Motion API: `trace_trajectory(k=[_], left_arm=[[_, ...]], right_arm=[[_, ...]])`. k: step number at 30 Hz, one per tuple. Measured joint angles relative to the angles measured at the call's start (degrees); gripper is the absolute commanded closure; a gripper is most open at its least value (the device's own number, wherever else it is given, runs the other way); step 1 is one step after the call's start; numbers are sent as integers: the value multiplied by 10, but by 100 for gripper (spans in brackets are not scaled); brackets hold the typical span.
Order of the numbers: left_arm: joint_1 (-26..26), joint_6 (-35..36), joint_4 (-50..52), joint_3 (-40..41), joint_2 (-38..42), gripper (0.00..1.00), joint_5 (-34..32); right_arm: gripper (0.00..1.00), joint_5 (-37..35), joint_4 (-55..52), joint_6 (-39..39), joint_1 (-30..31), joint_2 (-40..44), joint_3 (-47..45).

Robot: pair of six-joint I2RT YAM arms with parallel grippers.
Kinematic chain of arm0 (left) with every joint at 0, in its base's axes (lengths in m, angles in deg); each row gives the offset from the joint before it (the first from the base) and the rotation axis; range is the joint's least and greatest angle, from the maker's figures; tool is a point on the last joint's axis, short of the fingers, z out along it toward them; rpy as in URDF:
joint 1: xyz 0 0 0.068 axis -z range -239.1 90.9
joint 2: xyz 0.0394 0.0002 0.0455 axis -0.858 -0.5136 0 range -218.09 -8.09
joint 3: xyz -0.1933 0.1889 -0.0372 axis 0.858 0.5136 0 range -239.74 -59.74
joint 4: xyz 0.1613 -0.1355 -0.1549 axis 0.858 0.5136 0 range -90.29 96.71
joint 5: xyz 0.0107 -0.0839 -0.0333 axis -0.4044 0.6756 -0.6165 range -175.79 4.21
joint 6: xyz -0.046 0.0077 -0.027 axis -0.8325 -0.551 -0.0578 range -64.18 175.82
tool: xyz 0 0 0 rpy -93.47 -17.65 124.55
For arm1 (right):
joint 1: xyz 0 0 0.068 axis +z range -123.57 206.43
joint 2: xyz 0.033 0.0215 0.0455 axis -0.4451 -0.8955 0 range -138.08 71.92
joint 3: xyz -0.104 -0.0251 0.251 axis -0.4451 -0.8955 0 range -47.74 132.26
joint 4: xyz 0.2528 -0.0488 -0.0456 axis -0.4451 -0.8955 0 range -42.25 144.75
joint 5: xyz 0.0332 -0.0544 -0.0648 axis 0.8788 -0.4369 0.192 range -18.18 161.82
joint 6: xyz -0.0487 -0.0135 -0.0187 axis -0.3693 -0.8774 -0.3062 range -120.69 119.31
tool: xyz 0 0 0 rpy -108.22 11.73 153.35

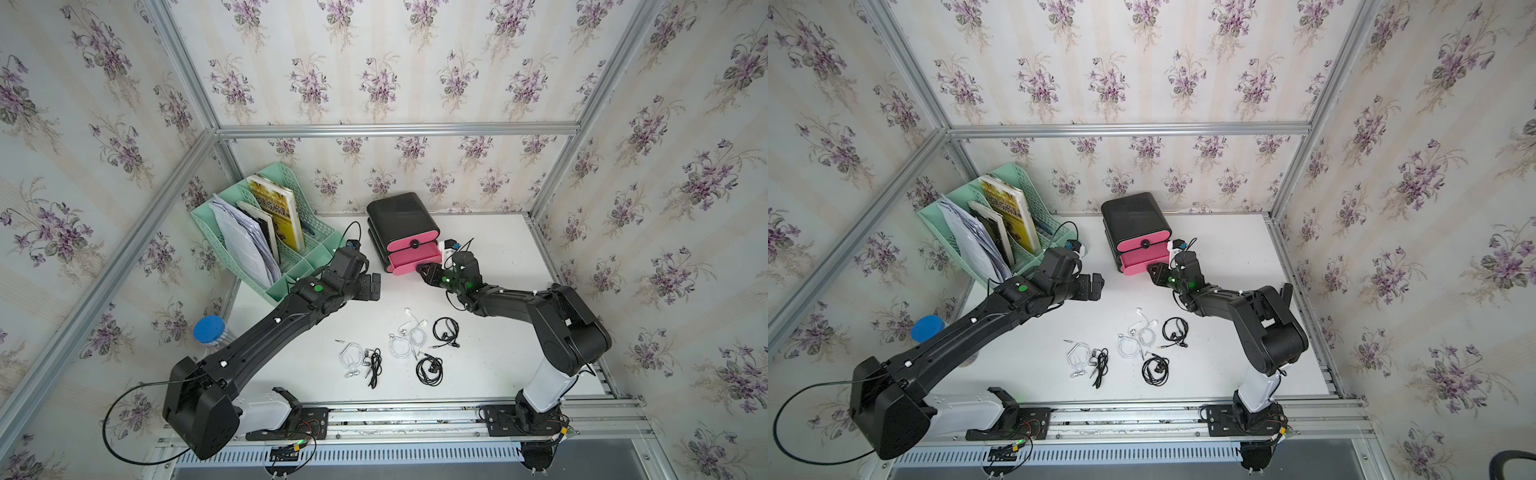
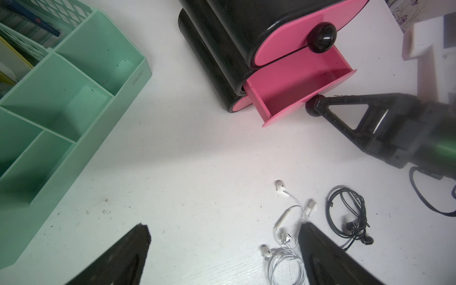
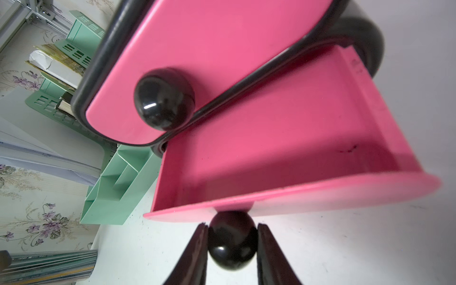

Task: Place the wired earphones into the drawer by color
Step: Open the drawer in the storage box.

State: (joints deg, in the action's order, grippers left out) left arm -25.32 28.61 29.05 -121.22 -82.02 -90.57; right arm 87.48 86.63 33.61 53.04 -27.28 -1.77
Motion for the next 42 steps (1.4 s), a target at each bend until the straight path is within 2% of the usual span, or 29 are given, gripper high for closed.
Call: trace_trajectory(k=[27, 36, 42], left_arm=[[0, -4, 0, 9, 8, 1, -2], [0, -4, 0, 9, 8, 1, -2], [0, -4, 0, 10, 8, 1, -2]], right_arm=[[66, -13, -9, -2, 7, 64, -59], [57, -14, -8, -2, 7, 70, -61], [55, -15, -9, -3, 7, 75, -61]])
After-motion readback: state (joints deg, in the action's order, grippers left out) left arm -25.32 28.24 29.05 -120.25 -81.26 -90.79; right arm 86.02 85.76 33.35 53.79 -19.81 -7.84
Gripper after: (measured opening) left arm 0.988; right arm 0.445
